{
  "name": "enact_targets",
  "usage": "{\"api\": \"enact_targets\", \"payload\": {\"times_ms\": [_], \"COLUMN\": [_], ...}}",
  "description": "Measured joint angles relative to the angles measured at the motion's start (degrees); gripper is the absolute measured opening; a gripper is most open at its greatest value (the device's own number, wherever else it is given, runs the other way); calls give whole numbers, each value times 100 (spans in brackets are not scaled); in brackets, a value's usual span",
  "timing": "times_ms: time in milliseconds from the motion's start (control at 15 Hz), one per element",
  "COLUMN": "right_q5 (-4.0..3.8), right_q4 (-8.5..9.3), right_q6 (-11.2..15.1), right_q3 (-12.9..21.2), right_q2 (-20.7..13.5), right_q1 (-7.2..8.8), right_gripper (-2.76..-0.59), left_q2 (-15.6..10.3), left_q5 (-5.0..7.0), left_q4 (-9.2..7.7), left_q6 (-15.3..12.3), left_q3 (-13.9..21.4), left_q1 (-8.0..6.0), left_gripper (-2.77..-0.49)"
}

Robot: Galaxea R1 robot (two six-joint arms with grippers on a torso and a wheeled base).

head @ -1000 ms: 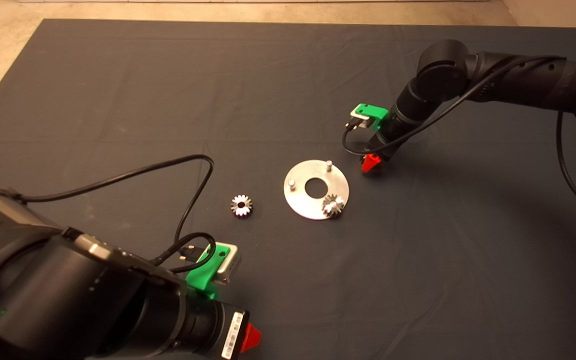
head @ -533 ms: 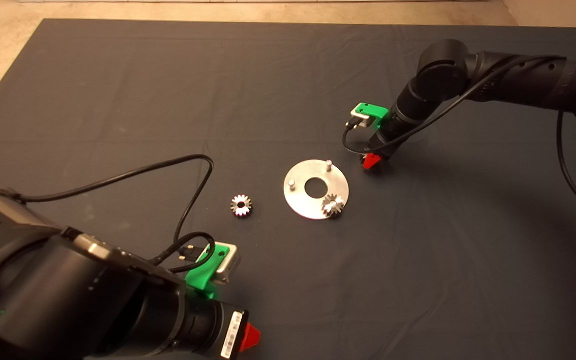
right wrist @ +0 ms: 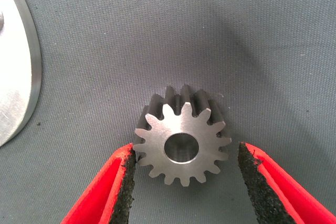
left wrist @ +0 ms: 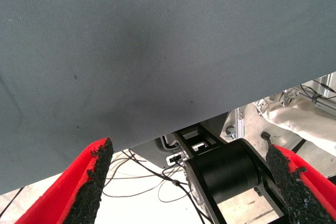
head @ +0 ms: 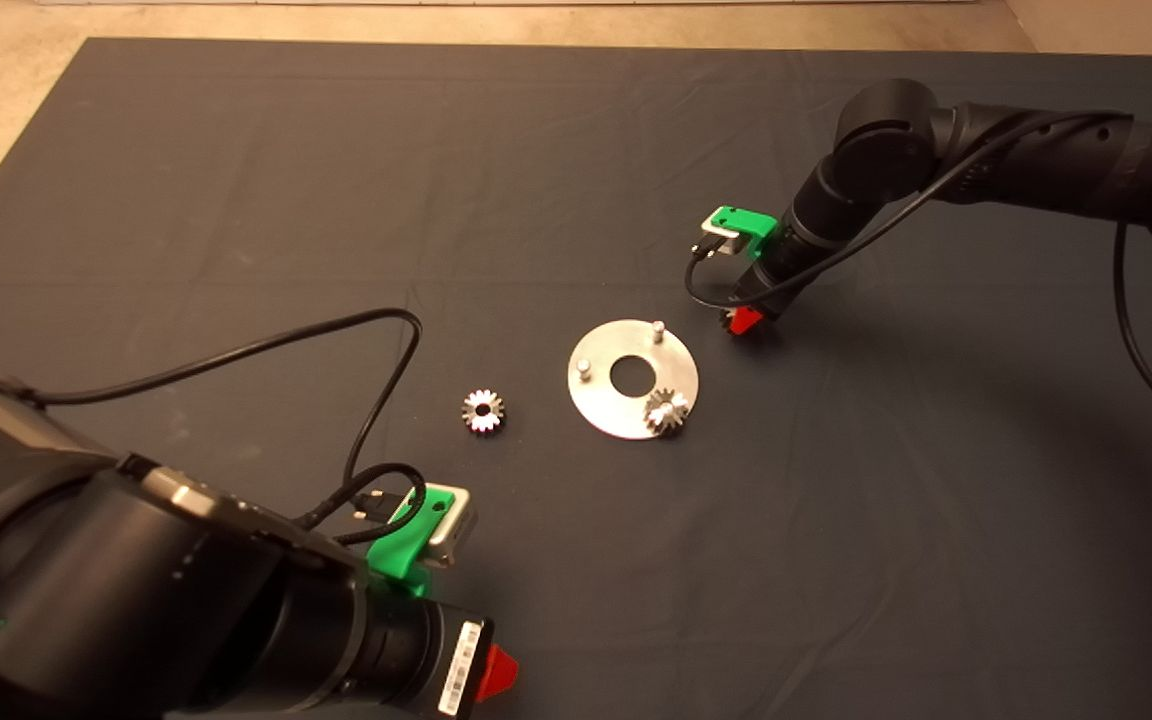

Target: Install three planetary gears onto the carrier pins

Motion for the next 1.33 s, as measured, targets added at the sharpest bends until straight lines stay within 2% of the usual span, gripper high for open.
{"api": "enact_targets", "payload": {"times_ms": [133, 600, 667, 1333], "right_q5": [0, -2, -2, -5], "right_q4": [1, 1, 1, 1], "right_q6": [0, 0, 0, -2], "right_q3": [0, 0, 0, 0], "right_q2": [0, 5, 5, 4], "right_q1": [-1, -52, -68, -67], "right_gripper": [-211, -224, -232, -241], "left_q2": [0, 0, 0, 0], "left_q5": [0, 0, -2, -2], "left_q4": [0, 0, 0, 0], "left_q6": [0, 0, 0, 0], "left_q3": [0, 0, 0, 0], "left_q1": [0, 0, 0, 0], "left_gripper": [-119, -119, -119, -119]}}
